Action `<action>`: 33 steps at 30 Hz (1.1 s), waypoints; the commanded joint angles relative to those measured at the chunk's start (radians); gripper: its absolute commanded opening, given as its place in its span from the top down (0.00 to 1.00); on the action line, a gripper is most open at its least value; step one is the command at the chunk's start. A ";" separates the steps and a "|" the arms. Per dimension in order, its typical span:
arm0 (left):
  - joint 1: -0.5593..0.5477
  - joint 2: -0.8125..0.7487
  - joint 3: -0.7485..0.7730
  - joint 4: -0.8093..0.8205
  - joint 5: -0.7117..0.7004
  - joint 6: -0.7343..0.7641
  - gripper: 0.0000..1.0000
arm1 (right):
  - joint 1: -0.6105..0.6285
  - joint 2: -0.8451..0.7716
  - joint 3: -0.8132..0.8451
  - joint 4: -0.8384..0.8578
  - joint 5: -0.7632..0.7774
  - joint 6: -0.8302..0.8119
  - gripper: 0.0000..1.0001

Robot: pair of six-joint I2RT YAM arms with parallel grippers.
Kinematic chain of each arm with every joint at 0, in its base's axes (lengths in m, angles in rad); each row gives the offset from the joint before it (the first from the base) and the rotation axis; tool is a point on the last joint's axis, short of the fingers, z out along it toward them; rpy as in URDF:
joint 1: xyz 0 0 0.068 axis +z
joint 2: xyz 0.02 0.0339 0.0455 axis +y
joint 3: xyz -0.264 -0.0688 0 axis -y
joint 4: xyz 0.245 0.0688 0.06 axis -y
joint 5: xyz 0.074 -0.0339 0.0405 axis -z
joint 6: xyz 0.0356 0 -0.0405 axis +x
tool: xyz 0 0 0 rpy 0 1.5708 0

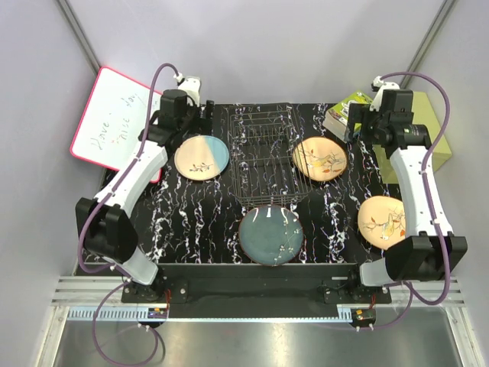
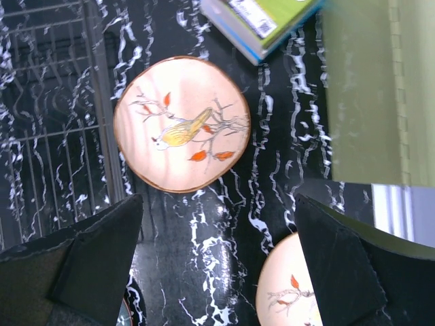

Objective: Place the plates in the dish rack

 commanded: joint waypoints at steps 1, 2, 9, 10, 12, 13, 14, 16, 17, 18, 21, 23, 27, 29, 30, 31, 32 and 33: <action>-0.014 -0.005 0.049 -0.022 0.086 -0.004 0.01 | 0.004 0.050 -0.026 0.072 -0.223 -0.097 0.00; -0.014 -0.010 0.044 -0.021 0.085 0.001 0.01 | 0.004 0.059 -0.038 0.125 -0.245 -0.106 0.00; -0.021 0.002 0.006 -0.022 0.109 -0.053 0.01 | 0.006 0.352 0.133 0.151 -0.320 0.004 0.08; -0.022 0.010 0.006 -0.022 0.109 -0.068 0.01 | 0.006 0.368 0.147 0.154 -0.355 0.004 0.09; -0.028 0.027 0.009 -0.021 0.109 -0.071 0.01 | 0.007 0.410 0.183 0.159 -0.389 0.004 0.11; -0.031 0.032 0.013 -0.022 0.109 -0.074 0.01 | 0.009 0.426 0.198 0.153 -0.397 0.004 0.12; -0.031 0.039 0.016 -0.021 0.109 -0.076 0.01 | 0.010 0.455 0.229 0.147 -0.408 0.004 0.13; -0.031 0.044 0.021 -0.021 0.109 -0.076 0.01 | 0.042 0.484 0.258 0.122 -0.423 0.004 0.18; -0.031 0.045 0.021 -0.021 0.109 -0.073 0.01 | 0.050 0.515 0.279 0.113 -0.426 0.004 0.19; -0.031 0.045 0.021 -0.021 0.108 -0.071 0.01 | 0.070 0.524 0.283 0.112 -0.440 0.033 0.21; -0.031 0.052 0.019 -0.021 0.106 -0.051 0.01 | 0.109 0.550 0.284 0.124 -0.434 0.042 0.23; -0.031 0.052 0.012 0.005 0.047 -0.037 0.01 | 0.145 0.570 0.293 0.130 -0.406 0.050 0.25; -0.031 0.053 0.012 0.013 0.022 0.002 0.01 | 0.178 0.606 0.312 0.133 -0.299 0.070 0.25; -0.031 0.055 0.015 0.002 0.032 0.022 0.01 | 0.184 0.621 0.319 0.131 -0.276 0.071 0.26; -0.033 0.058 0.022 -0.004 0.039 0.018 0.01 | 0.185 0.627 0.321 0.131 -0.259 0.070 0.27; -0.031 0.061 0.024 -0.010 0.043 0.013 0.01 | 0.187 0.632 0.322 0.130 -0.248 0.067 0.27; -0.031 0.059 0.023 -0.013 0.043 0.012 0.01 | 0.190 0.639 0.326 0.130 -0.239 0.067 0.29; -0.031 0.059 0.018 -0.013 0.045 -0.017 0.01 | 0.191 0.645 0.329 0.130 -0.224 0.067 0.32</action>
